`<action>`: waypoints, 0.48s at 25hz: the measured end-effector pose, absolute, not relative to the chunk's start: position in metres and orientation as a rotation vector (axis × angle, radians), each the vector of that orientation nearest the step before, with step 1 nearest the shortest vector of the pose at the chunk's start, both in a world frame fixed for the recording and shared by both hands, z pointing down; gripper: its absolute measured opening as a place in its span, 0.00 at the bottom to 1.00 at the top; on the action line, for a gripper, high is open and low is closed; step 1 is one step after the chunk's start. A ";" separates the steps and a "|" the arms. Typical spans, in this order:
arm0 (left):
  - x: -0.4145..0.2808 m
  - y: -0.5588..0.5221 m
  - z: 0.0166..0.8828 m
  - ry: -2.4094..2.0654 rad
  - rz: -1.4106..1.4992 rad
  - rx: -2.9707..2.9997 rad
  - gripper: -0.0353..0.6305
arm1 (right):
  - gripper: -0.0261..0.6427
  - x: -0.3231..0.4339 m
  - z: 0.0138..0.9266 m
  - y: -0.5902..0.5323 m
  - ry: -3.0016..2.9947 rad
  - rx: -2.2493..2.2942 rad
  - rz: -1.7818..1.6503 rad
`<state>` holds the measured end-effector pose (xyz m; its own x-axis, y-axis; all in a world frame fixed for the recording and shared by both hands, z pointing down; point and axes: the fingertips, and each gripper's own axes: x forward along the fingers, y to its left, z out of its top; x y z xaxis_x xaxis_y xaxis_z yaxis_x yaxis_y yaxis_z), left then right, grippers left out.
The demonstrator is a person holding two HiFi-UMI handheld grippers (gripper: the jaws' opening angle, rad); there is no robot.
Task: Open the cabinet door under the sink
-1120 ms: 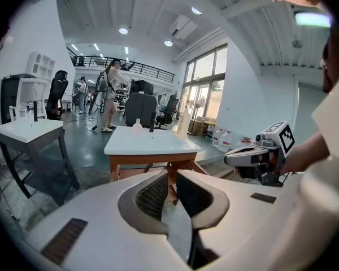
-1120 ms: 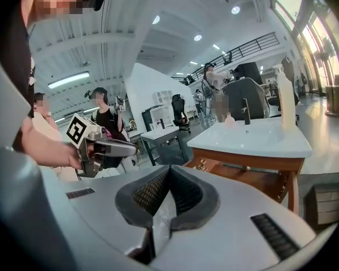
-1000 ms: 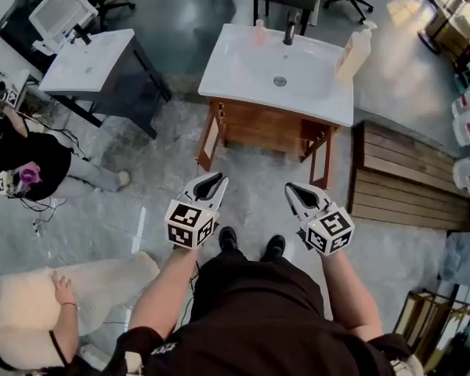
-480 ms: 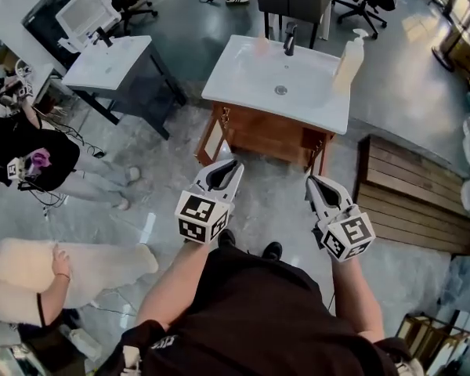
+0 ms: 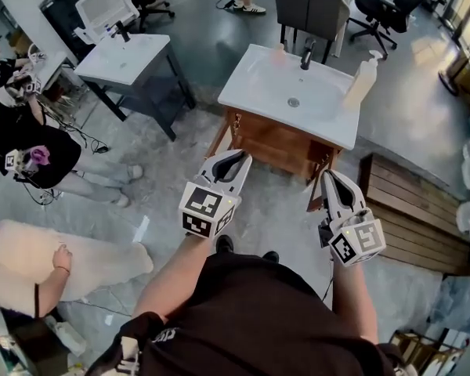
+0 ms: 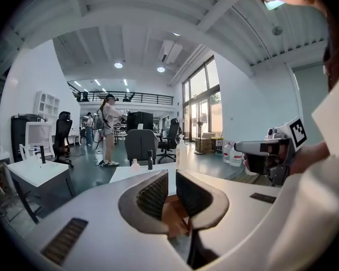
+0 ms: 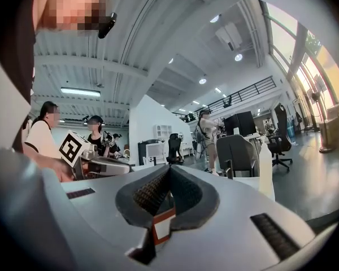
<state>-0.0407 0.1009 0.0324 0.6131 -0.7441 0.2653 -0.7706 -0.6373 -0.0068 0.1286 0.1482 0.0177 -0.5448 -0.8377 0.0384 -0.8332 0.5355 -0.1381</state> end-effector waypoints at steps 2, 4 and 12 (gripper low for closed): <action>-0.049 0.095 0.028 -1.280 0.369 2.732 0.13 | 0.06 0.121 0.009 0.144 2.709 -1.498 -0.187; -0.056 0.091 0.027 -1.262 0.370 2.745 0.13 | 0.06 0.118 0.005 0.141 2.690 -1.526 -0.170; -0.073 0.068 0.024 -1.224 0.377 2.773 0.13 | 0.06 0.092 0.020 0.124 2.716 -1.562 -0.211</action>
